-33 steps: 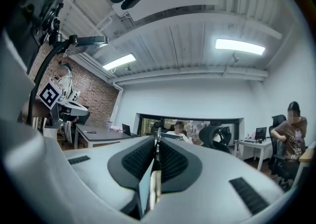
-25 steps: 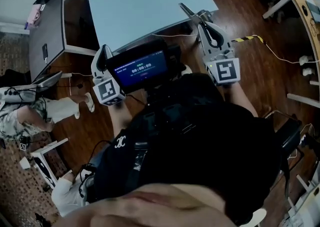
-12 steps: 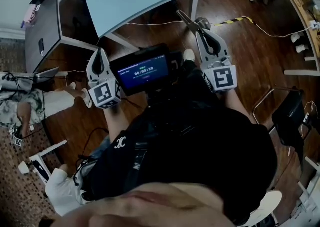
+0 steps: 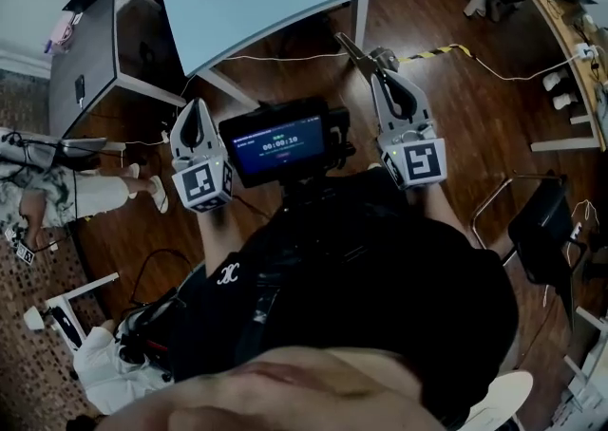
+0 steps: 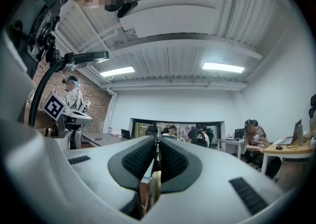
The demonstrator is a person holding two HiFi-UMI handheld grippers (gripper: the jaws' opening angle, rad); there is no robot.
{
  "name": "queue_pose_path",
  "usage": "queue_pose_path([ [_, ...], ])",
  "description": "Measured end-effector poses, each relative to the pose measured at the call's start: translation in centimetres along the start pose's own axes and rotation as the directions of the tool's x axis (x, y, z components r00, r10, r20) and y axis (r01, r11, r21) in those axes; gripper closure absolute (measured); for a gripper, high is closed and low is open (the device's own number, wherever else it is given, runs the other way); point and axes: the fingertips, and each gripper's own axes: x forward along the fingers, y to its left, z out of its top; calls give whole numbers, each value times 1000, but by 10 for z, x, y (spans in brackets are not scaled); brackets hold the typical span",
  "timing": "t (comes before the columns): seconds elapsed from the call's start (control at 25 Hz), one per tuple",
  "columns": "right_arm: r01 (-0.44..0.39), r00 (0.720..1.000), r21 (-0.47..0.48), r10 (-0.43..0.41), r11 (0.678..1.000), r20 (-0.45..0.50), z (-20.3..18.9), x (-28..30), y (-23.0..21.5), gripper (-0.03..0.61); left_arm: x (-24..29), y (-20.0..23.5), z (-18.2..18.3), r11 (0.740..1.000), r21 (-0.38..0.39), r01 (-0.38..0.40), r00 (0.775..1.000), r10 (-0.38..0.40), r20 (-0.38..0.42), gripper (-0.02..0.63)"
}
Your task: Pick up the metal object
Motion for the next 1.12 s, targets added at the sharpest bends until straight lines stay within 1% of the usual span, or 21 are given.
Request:
queue_pose_path([
  [0.16, 2, 1000, 7, -2, 1000, 19, 5, 0, -12, 558, 8, -15, 11, 1000, 7, 19, 1000, -19, 12, 603],
  [0.32, -3, 1000, -8, 3, 1000, 25, 3, -8, -19, 558, 9, -28, 8, 1000, -6, 30, 1000, -30, 6, 603],
  [0.44, -21, 1000, -9, 21, 1000, 9, 2, -8, -22, 558, 10, -33, 14, 1000, -3, 26, 1000, -26, 10, 603],
  [0.6, -40, 999, 1, 40, 999, 30, 3, -6, -29, 558, 12, -39, 19, 1000, 10, 17, 1000, -17, 15, 603],
  [0.72, -50, 998, 5, 50, 999, 28, 1, -8, -36, 560, 9, -45, 21, 1000, 5, 7, 1000, -7, 11, 603],
  [0.96, -57, 998, 4, 57, 998, 17, 2, -2, -33, 560, 4, -38, 21, 1000, 7, -8, 1000, 8, -3, 603],
  [1.12, -67, 997, 14, 66, 998, 26, 3, -5, -42, 561, 0, -48, 26, 1000, 13, -24, 1000, 24, -3, 603],
])
